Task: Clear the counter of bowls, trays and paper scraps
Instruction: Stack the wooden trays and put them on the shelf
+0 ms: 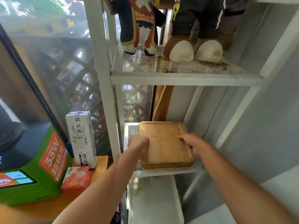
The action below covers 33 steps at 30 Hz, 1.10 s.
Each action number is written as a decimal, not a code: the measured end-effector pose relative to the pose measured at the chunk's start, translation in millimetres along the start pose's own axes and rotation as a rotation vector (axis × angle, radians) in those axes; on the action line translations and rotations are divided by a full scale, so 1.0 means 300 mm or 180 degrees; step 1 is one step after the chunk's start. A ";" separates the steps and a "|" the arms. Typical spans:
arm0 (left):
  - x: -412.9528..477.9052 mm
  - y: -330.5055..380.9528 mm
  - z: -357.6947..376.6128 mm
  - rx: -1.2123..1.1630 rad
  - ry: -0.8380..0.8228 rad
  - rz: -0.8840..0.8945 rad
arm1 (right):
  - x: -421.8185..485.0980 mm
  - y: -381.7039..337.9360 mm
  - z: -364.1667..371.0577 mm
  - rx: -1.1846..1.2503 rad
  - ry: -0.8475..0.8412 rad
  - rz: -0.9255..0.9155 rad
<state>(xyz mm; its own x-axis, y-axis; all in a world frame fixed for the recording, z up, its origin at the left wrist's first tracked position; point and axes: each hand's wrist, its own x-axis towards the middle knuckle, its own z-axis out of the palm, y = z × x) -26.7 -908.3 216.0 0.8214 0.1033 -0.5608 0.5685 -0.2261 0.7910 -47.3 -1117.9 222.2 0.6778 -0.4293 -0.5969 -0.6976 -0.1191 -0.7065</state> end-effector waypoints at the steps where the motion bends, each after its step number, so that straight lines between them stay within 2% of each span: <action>1: 0.004 -0.001 0.001 0.0040 0.0033 0.0002 | 0.004 -0.002 0.003 0.0008 0.0010 0.0015; 9: 0.014 0.006 0.027 0.0607 0.0365 0.0138 | 0.027 -0.027 0.026 -0.0173 0.0007 0.0035; 16: 0.021 0.005 0.015 0.0768 0.0277 0.0184 | 0.020 -0.024 0.032 -0.0284 0.0130 -0.0005; 27: -0.043 0.012 -0.001 0.1369 0.0067 0.0531 | -0.123 0.036 0.028 -0.1173 0.0709 -0.0548; 30: -0.106 -0.001 -0.011 0.1865 0.0105 0.0832 | -0.218 0.052 0.017 -0.1357 0.1066 -0.0919; 33: -0.188 -0.039 -0.025 0.2192 0.0018 0.1533 | -0.325 0.077 0.035 -0.1384 0.1172 -0.1104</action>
<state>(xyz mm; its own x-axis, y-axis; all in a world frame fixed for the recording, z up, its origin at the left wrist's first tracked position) -79.3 -904.4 240.2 0.9686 -0.1514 -0.1974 0.0026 -0.7873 0.6165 -127.2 -1069.4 260.2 0.8100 -0.5696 -0.1393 -0.5358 -0.6226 -0.5704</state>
